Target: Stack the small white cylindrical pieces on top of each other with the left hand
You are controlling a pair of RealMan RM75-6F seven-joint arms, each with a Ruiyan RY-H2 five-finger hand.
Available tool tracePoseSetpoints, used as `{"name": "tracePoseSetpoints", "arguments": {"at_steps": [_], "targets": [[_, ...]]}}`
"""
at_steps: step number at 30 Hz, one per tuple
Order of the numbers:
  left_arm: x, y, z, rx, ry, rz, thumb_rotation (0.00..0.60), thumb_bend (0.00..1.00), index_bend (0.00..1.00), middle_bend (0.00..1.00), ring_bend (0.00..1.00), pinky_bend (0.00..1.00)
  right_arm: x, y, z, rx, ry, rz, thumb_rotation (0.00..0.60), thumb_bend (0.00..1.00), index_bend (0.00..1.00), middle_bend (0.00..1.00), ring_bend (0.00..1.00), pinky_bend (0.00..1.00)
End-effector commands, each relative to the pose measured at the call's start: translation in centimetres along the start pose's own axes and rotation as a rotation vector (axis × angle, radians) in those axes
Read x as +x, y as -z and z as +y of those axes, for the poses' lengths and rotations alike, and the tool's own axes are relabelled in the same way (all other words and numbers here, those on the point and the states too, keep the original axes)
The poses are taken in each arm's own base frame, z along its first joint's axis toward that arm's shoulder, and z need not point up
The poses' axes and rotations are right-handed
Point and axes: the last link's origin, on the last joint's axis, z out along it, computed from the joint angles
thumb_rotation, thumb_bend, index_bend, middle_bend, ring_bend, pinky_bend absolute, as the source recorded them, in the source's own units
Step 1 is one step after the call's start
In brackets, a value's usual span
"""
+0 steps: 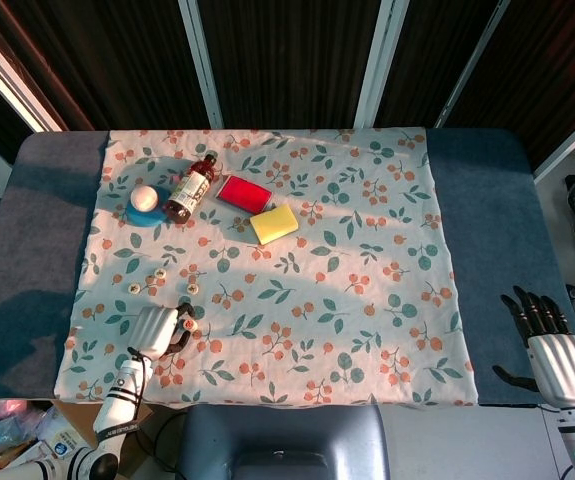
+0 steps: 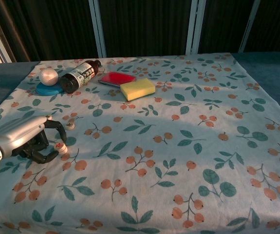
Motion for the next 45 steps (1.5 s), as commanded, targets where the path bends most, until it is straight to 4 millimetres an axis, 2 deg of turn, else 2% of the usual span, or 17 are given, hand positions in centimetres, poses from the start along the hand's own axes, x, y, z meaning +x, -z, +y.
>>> {"name": "tracePoseSetpoints", "arguments": {"at_steps": [1,6,10,13,16,21,31,37,45], "targets": [[0.1,0.0,0.0,-0.002,-0.003,0.0,0.6,0.41,0.37,1.0,1.0,1.0,0.0,0.0,0.0,0.0,0.0,0.001,0.6,0.15,0.0,0.0,0.0,0.0],[0.4,0.2,0.0,-0.013,-0.002,0.004,0.6,0.41,0.35,1.0,1.0,1.0,0.0,0.0,0.0,0.0,-0.001,0.001,0.6,0.15,0.0,0.0,0.0,0.0],[1.7,0.5,-0.4,-0.017,0.014,0.032,0.6,0.41,0.35,1.0,1.0,1.0,0.1,0.1,0.1,-0.003,-0.003,0.004,0.6,0.15,0.0,0.0,0.0,0.0],[3.8,0.5,-1.7,0.009,0.008,0.084,0.6,0.41,0.35,1.0,1.0,1.0,0.2,0.1,0.2,-0.003,-0.005,0.007,0.6,0.15,0.0,0.0,0.0,0.0],[6.3,-0.2,-4.0,0.075,0.018,0.139,0.6,0.41,0.35,1.0,1.0,1.0,0.2,0.2,0.1,-0.002,-0.005,0.007,0.6,0.15,0.0,0.0,0.0,0.0],[7.8,-1.9,-6.8,0.171,0.058,0.141,0.6,0.41,0.35,1.0,1.0,1.0,-0.1,0.0,-0.2,0.007,0.003,-0.004,0.6,0.15,0.0,0.0,0.0,0.0],[5.2,-3.8,-9.1,0.251,0.052,0.07,0.6,0.41,0.37,1.0,1.0,1.0,-0.2,-0.2,0.0,-0.009,0.007,-0.003,0.6,0.15,0.0,0.0,0.0,0.0],[4.1,-4.5,-9.6,0.275,0.049,0.043,0.6,0.4,0.37,1.0,1.0,1.0,-0.1,-0.1,0.0,-0.006,0.003,-0.003,0.6,0.15,0.0,0.0,0.0,0.0],[3.6,-4.8,-9.7,0.284,0.043,0.052,0.6,0.4,0.41,1.0,1.0,1.0,-0.1,-0.1,0.0,-0.006,0.002,-0.004,0.6,0.15,0.0,0.0,0.0,0.0]]}}
